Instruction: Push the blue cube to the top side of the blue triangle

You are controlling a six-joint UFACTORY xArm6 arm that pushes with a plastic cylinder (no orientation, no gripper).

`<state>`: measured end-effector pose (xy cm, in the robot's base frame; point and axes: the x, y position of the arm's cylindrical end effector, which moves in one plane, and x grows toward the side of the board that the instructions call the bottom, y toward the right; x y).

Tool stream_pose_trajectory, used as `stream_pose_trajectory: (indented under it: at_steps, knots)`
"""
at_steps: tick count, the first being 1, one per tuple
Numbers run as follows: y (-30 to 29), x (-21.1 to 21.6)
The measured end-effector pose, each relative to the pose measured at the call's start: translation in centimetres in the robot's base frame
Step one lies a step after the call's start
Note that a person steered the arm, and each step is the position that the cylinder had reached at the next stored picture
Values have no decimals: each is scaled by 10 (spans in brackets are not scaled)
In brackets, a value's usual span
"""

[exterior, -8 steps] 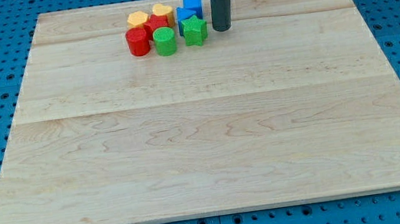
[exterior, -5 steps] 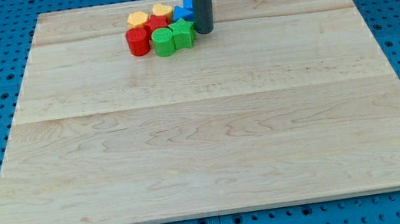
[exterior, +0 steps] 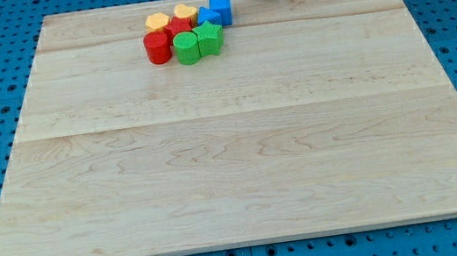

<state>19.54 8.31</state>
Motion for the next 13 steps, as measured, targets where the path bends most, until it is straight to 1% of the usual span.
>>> stream_pose_trajectory:
  at_steps: [2,4,7,11,13]
  knots:
    - [-15,4]
    - [-15,28]
    - [-24,31]
    - [-74,34]
    - [-59,34]
